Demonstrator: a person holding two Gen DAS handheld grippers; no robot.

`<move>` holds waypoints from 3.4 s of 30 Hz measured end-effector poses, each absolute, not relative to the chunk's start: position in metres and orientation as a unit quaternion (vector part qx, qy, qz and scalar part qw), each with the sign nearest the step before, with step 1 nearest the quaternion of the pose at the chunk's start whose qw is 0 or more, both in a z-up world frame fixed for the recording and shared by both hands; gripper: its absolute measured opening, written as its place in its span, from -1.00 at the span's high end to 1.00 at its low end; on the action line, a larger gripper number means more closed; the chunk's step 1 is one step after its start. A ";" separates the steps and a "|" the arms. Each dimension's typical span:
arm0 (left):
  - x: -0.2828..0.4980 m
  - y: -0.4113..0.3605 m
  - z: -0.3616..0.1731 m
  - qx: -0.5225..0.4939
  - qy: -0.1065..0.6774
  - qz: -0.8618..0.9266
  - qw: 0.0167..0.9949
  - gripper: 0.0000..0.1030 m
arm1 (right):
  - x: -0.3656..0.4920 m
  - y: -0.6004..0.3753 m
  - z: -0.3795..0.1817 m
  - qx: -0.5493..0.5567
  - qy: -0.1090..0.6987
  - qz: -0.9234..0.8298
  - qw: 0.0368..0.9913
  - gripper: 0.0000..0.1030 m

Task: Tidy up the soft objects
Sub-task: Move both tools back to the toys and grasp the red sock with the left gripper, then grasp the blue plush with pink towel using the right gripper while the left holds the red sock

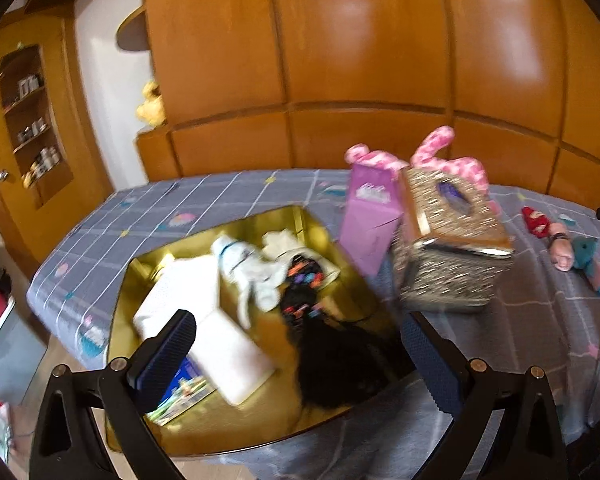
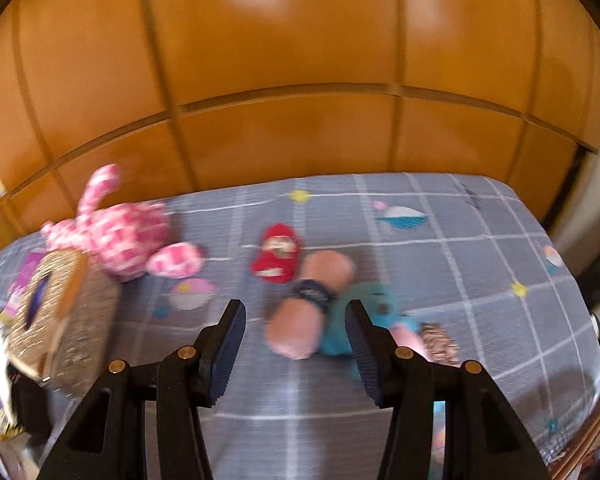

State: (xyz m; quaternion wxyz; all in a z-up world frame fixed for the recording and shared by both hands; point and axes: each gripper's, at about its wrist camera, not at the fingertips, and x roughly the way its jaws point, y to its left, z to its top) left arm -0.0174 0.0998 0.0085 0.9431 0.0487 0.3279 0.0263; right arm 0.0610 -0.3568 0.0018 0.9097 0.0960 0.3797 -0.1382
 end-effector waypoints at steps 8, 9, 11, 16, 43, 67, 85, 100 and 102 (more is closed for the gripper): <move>-0.018 0.050 0.020 0.053 0.302 -0.091 0.947 -0.99 | 0.044 -0.433 -0.018 0.169 0.347 -0.244 0.890 -0.01; -0.017 0.041 0.021 0.054 0.302 -0.106 0.946 -0.99 | 0.041 -0.440 -0.023 0.182 0.350 -0.252 0.884 -0.01; -0.013 0.023 0.022 0.060 0.304 -0.129 0.942 -0.99 | 0.038 -0.455 -0.029 0.224 0.353 -0.254 0.872 -0.01; 0.005 -0.028 0.010 0.072 0.346 -0.179 0.918 -0.99 | 0.032 -0.464 -0.030 0.255 0.346 -0.253 0.867 -0.01; 0.173 -0.256 -0.038 0.084 0.440 -0.252 0.858 -0.27 | 0.026 -0.487 -0.053 0.377 0.354 -0.191 0.835 -0.01; 0.218 -0.298 -0.064 0.059 0.443 -0.280 0.849 0.60 | 0.011 -0.504 -0.060 0.433 0.324 -0.208 0.815 -0.01; 0.059 -0.155 -0.079 0.099 0.453 -0.308 0.831 0.60 | 0.007 -0.510 -0.070 0.454 0.335 -0.219 0.796 -0.01; 0.039 -0.100 -0.098 0.030 0.454 -0.309 0.835 0.55 | 0.085 -0.408 -0.070 0.087 0.522 -0.175 0.830 -0.10; 0.040 -0.096 -0.099 0.019 0.456 -0.312 0.833 0.54 | 0.098 -0.397 -0.074 0.017 0.543 -0.172 0.822 -0.10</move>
